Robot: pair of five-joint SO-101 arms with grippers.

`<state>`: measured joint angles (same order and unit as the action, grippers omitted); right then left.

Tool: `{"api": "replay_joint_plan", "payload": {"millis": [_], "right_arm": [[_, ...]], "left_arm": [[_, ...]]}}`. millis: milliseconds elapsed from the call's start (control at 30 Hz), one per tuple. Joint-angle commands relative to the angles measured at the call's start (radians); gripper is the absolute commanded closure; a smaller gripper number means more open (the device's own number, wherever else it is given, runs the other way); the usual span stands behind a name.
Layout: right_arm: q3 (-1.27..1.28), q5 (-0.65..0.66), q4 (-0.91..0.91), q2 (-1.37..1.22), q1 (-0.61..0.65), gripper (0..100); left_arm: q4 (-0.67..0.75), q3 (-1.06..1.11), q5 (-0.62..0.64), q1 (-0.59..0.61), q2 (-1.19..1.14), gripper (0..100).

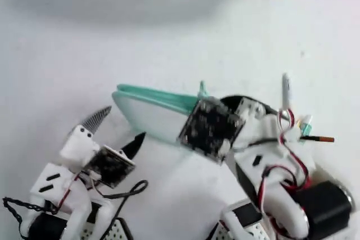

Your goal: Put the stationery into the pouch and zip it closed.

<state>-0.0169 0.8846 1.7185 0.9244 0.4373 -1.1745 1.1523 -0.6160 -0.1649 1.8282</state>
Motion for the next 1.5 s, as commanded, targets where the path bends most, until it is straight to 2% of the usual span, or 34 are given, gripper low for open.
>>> {"api": "replay_joint_plan", "payload": {"millis": [0, 167, 233, 400, 467, 667, 833, 967, 1133, 1233, 1333, 1467], "right_arm": [[0.109, 0.078, 0.004, 0.073, -0.01, 98.0], [0.308, 0.149, 0.001, 0.203, -0.004, 98.0], [0.318, 0.146, -0.004, 0.234, 0.001, 98.0], [0.272, 0.132, -0.005, 0.291, -0.001, 98.1], [0.269, 0.152, -0.001, 0.314, -0.054, 98.1], [0.295, 0.327, -0.001, 0.39, -0.255, 98.1], [0.351, 0.361, -0.001, 0.421, -0.302, 98.1], [0.358, 0.347, -0.004, 0.418, -0.297, 98.1], [0.414, 0.259, -0.137, 0.417, -0.298, 98.1], [0.485, 0.213, -0.217, 0.377, -0.298, 98.1], [0.503, 0.123, -0.271, 0.283, -0.302, 98.1], [0.45, -0.046, -0.302, 0.176, -0.298, 98.1]], "left_arm": [[-0.002, -0.071, -0.126, 0.008, -0.002, 68], [0.028, -0.12, -0.239, 0.038, -0.002, 68], [0.048, -0.118, -0.281, 0.036, -0.004, 68], [0.098, -0.109, -0.284, 0.039, -0.108, 68], [0.104, -0.112, -0.284, 0.035, -0.166, 68], [0.107, -0.149, -0.287, 0.035, -0.231, 68], [0.104, -0.173, -0.284, -0.031, -0.232, 68], [0.066, -0.167, -0.282, -0.142, -0.236, 68], [-0.054, -0.176, -0.273, -0.348, -0.231, 68], [-0.057, -0.19, -0.166, -0.446, -0.232, 68], [-0.054, -0.226, -0.077, -0.489, -0.234, 68], [-0.021, -0.227, 0.011, -0.473, -0.236, 68]]}}
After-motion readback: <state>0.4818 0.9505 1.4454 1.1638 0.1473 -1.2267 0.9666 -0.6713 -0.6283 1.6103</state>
